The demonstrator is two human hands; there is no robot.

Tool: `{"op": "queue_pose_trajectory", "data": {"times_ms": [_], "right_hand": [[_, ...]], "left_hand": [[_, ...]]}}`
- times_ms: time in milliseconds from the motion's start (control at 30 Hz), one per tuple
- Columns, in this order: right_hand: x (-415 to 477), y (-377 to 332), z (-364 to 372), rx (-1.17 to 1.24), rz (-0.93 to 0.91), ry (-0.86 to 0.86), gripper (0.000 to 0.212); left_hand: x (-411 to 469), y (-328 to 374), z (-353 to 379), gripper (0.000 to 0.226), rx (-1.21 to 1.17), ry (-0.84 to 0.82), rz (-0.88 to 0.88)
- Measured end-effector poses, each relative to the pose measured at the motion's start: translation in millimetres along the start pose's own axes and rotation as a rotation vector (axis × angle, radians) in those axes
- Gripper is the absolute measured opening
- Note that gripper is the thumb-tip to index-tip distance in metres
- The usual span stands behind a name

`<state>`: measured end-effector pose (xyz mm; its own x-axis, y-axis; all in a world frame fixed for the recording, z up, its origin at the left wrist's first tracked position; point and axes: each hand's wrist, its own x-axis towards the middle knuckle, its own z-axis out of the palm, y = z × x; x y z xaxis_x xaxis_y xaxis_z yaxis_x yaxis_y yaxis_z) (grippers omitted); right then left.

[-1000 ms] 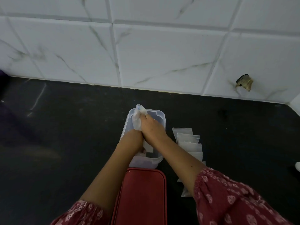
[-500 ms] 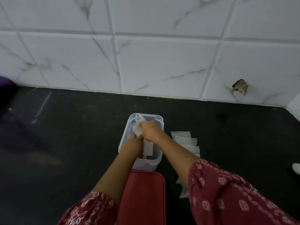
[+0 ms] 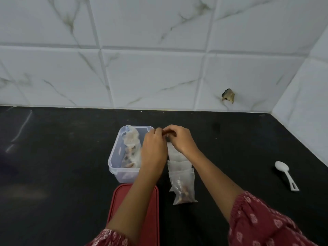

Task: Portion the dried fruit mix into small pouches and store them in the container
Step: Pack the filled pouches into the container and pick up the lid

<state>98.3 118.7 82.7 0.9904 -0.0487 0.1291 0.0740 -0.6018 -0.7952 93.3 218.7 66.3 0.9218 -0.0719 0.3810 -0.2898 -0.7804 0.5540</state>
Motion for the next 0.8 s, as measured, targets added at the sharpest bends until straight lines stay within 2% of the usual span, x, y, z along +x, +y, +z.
{"op": "queue_pose_trajectory", "data": {"times_ms": [100, 267, 367, 433, 533, 633, 800], "right_hand": [[-17.5, 21.2, -15.8, 0.022, 0.049, 0.021, 0.02], [-52.7, 59.9, -21.7, -0.092, 0.186, 0.039, 0.024], [-73.6, 74.8, -17.8, -0.029, 0.37, 0.033, 0.034], [-84.6, 81.7, -11.4, 0.075, 0.457, 0.021, 0.035], [-93.0, 89.2, -2.0, 0.183, 0.49, 0.039, 0.023], [-94.4, 93.7, 0.8, 0.267, 0.503, 0.057, 0.006], [-92.7, 93.8, -4.9, 0.393, 0.464, 0.087, 0.01]], "left_hand": [[-20.4, 7.6, 13.7, 0.024, -0.064, -0.063, 0.006], [-63.0, 4.3, 31.8, 0.033, -0.091, -0.13, -0.082], [-85.8, 2.4, 34.3, 0.04, -0.232, -0.132, -0.249], [-95.0, -0.9, 37.3, 0.031, -0.272, -0.152, -0.372], [-100.4, -3.1, 40.4, 0.021, -0.265, -0.221, -0.449], [-102.8, -2.1, 42.0, 0.017, -0.312, -0.196, -0.482], [-100.2, 4.7, 47.4, 0.015, -0.384, -0.109, -0.493]]}}
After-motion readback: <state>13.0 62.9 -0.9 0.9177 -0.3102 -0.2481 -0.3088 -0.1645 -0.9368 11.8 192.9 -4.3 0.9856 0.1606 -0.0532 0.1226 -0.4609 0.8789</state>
